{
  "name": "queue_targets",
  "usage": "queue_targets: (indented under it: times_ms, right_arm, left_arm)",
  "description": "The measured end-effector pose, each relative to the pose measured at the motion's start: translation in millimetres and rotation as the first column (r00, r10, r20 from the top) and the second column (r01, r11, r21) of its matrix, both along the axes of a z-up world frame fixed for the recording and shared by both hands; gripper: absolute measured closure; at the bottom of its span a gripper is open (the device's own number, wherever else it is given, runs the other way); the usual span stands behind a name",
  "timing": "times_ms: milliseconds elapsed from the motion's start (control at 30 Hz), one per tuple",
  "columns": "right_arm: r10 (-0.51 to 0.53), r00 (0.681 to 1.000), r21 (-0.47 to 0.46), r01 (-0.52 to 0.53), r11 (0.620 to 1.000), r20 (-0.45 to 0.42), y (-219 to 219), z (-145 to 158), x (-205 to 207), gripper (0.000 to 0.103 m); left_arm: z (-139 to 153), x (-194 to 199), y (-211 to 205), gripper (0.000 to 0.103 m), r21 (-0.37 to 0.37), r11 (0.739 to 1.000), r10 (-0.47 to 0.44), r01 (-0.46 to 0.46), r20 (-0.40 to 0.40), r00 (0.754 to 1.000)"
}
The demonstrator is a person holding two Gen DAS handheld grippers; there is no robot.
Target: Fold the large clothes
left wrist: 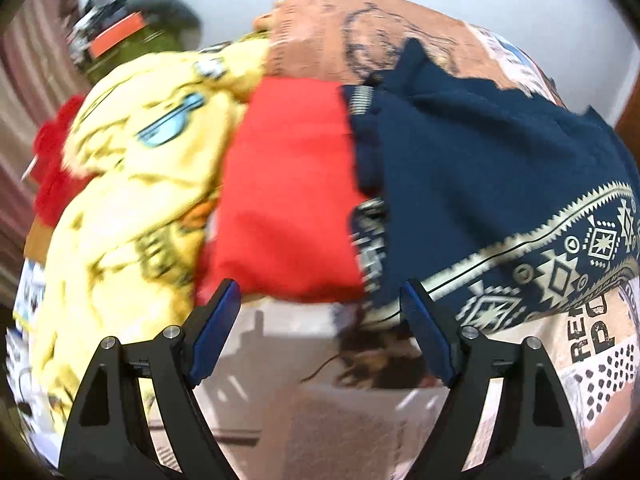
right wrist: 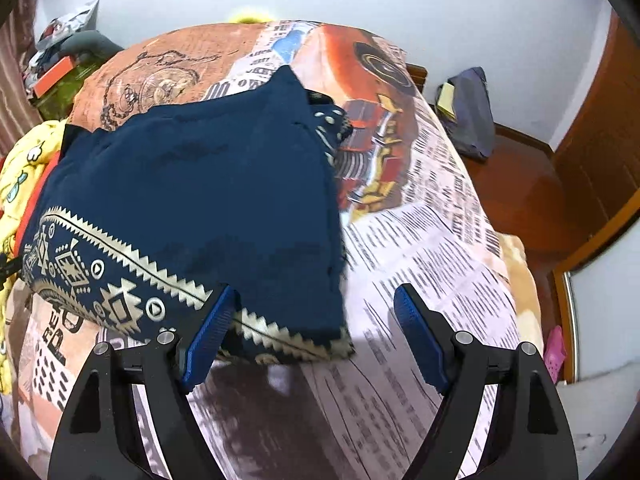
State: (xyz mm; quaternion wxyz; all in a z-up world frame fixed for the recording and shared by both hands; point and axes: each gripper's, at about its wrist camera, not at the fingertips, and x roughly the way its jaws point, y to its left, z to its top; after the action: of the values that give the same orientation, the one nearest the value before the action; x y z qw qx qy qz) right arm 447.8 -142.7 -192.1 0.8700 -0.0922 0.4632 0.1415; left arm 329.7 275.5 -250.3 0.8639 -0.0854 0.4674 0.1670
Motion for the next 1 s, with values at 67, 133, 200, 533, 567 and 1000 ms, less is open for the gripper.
queue_targets:
  times_ms: [67,133,200,533,567,1000]
  right_arm:
    - [-0.003,1.0,0.017,0.003,1.0,0.0,-3.1,4.7,-3.8,0.024]
    - [0.004,1.0,0.04,-0.005,0.999,0.013,-1.6,14.2,-8.8,0.024]
    - [0.019,0.999,0.052,-0.021,0.998,0.032,2.8,21.2,-11.1,0.024]
    - [0.183,0.981,0.124,-0.189,0.974,0.06,65.5,37.9,-25.2,0.024]
    - [0.197,0.979,0.12,-0.202,0.972,0.053,72.8,33.0,-25.9,0.024]
    - [0.293,0.956,-0.07,-0.293,0.954,0.001,112.4,-17.7,-41.4,0.022]
  left_arm:
    - [6.1,-11.8,8.3,0.021,-0.027,0.999,0.036,-0.036,0.024,0.999]
    - [14.6,-22.7,12.7,0.021,-0.056,0.997,0.062,-0.058,0.071,0.996]
    - [22.8,-30.9,15.5,0.021,-0.115,0.991,0.076,-0.063,0.115,0.99]
    - [-1.7,-15.5,-22.3,0.021,-0.477,0.876,0.04,0.067,0.21,0.977]
    - [-6.0,-13.9,-27.8,0.021,-0.489,0.869,0.024,0.082,0.207,0.978]
    - [-10.5,20.6,-31.9,0.035,-0.566,0.795,-0.027,0.22,0.329,0.944]
